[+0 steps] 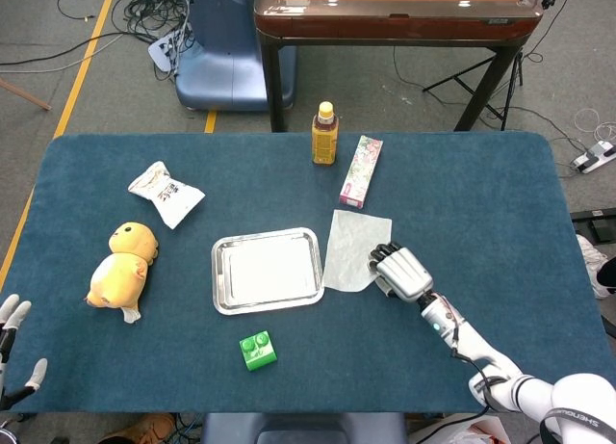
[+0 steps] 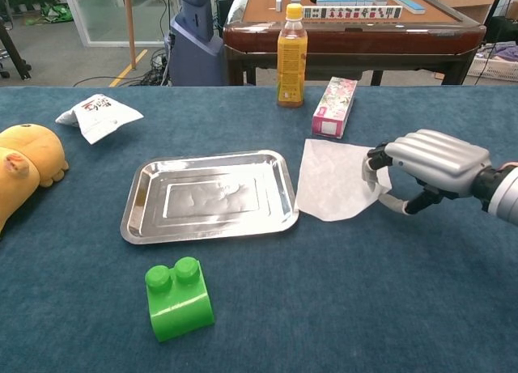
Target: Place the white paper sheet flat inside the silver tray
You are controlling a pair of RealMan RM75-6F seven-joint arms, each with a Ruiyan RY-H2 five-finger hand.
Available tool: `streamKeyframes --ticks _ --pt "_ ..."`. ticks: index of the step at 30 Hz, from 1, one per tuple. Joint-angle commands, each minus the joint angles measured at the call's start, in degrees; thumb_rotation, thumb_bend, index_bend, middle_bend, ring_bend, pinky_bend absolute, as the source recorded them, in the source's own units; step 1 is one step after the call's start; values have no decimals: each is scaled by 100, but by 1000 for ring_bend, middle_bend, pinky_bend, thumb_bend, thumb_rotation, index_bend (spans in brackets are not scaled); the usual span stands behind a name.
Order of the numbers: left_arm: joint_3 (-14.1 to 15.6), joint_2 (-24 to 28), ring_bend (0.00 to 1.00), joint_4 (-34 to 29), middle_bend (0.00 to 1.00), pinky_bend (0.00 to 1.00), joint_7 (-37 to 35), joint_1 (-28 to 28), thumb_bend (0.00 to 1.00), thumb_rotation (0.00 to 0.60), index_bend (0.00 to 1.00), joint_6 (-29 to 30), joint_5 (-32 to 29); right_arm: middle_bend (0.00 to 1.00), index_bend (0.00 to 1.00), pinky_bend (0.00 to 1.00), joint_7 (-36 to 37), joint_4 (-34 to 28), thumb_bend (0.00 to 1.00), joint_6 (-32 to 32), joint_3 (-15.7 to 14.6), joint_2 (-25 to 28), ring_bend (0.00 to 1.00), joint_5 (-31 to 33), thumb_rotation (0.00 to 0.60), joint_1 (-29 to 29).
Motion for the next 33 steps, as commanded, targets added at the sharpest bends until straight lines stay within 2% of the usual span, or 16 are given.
streamKeyframes --ticks 1,5,9,14,21,28,33 --pt "3 3 38 -10 22 13 15 2 335 600 66 -2 1 368 623 316 59 11 553 77 42 10 267 12 600 9" --pt "2 22 38 -36 22 13 49 7 335 600 66 4 3 376 634 316 243 -152 555 258 156 132 267 19 600 55" --pt "-1 43 38 -73 22 13 93 5 335 600 67 0 2 380 638 317 456 -577 555 429 278 399 268 -89 600 215" --pt "0 42 38 -119 22 13 152 13 335 600 66 6 -1 388 648 317 533 -1211 555 652 473 776 274 -365 600 544" --pt "-3 76 38 -209 22 13 240 35 335 600 67 57 21 395 649 317 716 -1764 554 706 769 915 283 -677 600 1122" --pt "15 100 38 -253 22 13 282 97 335 600 67 120 9 395 650 317 881 -1871 553 569 651 789 283 -1033 600 1560" --pt "21 101 38 -245 22 13 281 124 335 600 67 131 -19 400 656 317 1329 -1376 553 599 351 589 283 -1200 600 1642"
